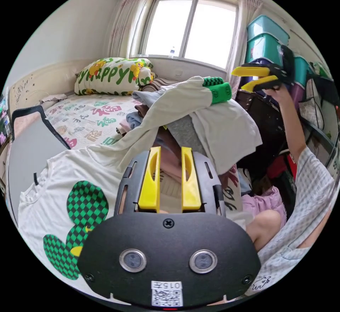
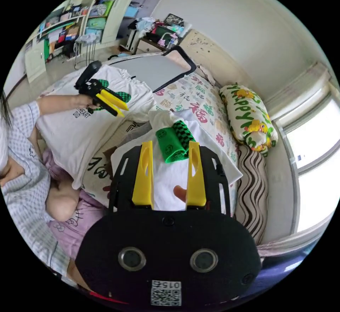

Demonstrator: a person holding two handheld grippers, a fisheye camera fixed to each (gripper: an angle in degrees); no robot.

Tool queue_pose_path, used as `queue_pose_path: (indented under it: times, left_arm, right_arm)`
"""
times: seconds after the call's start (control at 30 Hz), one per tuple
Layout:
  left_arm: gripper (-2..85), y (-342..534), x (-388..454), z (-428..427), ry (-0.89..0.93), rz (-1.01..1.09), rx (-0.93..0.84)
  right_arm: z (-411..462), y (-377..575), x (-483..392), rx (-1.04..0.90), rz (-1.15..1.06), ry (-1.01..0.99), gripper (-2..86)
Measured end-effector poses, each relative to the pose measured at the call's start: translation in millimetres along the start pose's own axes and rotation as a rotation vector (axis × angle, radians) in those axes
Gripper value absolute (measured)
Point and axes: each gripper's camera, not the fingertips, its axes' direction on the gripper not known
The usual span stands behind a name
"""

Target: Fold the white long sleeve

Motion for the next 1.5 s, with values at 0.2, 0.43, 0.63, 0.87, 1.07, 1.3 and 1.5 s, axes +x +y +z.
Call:
queue_pose_path:
  times: [0.2,0.43,0.63,0.87,1.07,1.3,1.5]
  left_arm:
    - [8.6,-15.7,10.6,17.6,-0.152,0.022,-0.051]
    - [8.9,-10.2,-8.2,0.9,-0.203,-0.074,-0.047]
    - [8.8,-24.9,11.3,-4.8,-0.207,-0.015,-0.087]
    - [6.0,-40.7,25.4,-11.2,-0.25,-0.005,-0.132]
    - [8.1,-52.7,33.0,-22.6,-0.298,-0.008,-0.114]
    - [-0.3,-67.0,50.5,-25.0,-0.307,0.104,-0.134]
    - [-0.5,-79.3,57.2,-57.2,-0.156,0.294,-0.144]
  right_arm:
    - [58.1,-21.8,-9.9,-0.2,-0.116,0.003,12.1]
    - [67.1,-22.9,73.6,-0.165,0.177,-0.212,3.5]
    - [28.6,-32.1,158.4,0.002,0.522,-0.509,-0.1]
    - [16.1,-67.8,200.9,0.03,0.67,-0.576,0.2]
    - [19.4,-95.2,197.8,-0.044,0.638,-0.551,0.4]
    - [4.3,-110.4,192.3,-0.132,0.628,-0.477,0.6]
    - [9.9,-105.3,214.3,-0.233,0.726,-0.394,1.1]
